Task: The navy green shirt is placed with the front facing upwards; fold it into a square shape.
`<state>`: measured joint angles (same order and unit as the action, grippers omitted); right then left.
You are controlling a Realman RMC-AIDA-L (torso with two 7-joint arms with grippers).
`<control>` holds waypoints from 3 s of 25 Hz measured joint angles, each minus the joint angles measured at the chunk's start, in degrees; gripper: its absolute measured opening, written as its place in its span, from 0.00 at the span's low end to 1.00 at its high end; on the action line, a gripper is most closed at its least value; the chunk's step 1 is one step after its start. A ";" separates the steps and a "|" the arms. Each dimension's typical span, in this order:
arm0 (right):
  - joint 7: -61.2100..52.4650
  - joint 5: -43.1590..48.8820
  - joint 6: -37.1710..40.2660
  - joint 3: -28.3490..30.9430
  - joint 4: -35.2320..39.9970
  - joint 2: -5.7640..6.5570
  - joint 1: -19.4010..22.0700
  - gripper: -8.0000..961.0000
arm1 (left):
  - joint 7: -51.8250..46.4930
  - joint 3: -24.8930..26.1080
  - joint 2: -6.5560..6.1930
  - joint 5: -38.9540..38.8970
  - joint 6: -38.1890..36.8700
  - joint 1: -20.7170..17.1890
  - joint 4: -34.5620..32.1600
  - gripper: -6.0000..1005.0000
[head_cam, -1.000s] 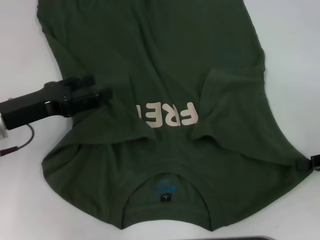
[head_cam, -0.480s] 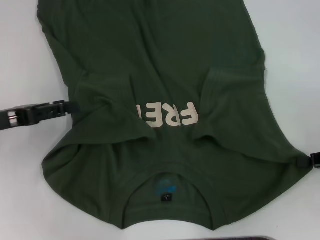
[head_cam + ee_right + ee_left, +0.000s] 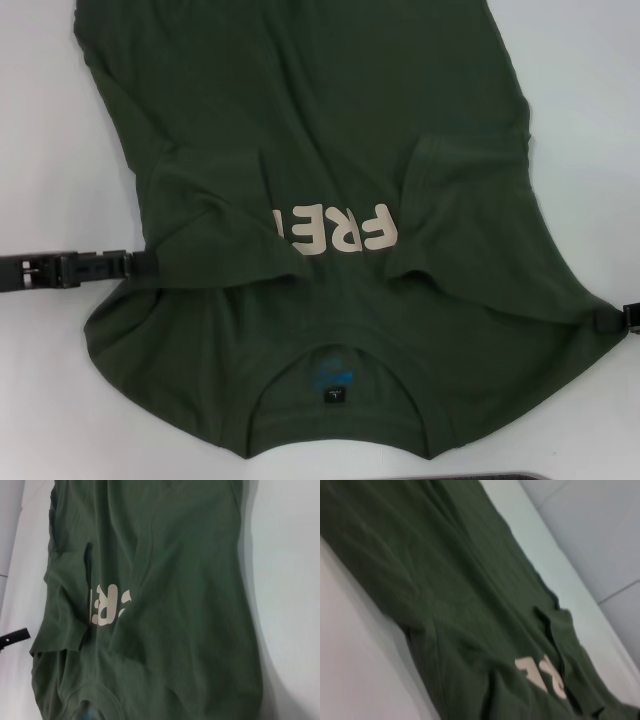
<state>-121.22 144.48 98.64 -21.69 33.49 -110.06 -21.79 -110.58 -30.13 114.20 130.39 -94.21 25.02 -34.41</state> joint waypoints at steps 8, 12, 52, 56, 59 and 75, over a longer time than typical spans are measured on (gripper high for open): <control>-0.02 0.01 0.44 0.07 0.13 0.02 0.00 0.05 | 0.26 -2.99 0.70 1.64 1.33 0.51 0.48 0.88; -0.15 0.01 0.47 0.16 0.24 0.00 0.00 0.04 | 0.31 -5.73 1.37 1.67 0.55 0.78 0.48 0.88; -0.35 0.00 -0.67 0.15 0.01 0.21 -0.82 0.04 | 0.10 -3.60 -0.43 1.58 -2.48 1.38 -1.56 0.88; -0.39 0.00 -0.83 0.15 -0.03 0.20 -0.99 0.04 | -0.06 -3.69 -0.46 1.60 -2.68 1.51 -1.82 0.88; -0.40 0.00 -0.84 0.15 -0.05 0.20 -1.08 0.04 | -0.10 -3.90 -0.47 1.62 -2.26 1.73 -1.87 0.88; -0.51 0.01 -1.00 0.24 -0.09 0.26 -1.69 0.04 | 0.73 -5.75 2.42 1.61 -0.40 3.14 -1.11 0.88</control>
<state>-121.73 144.49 97.63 -21.44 33.40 -109.81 -23.48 -109.85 -35.87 116.62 132.00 -94.61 28.16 -35.52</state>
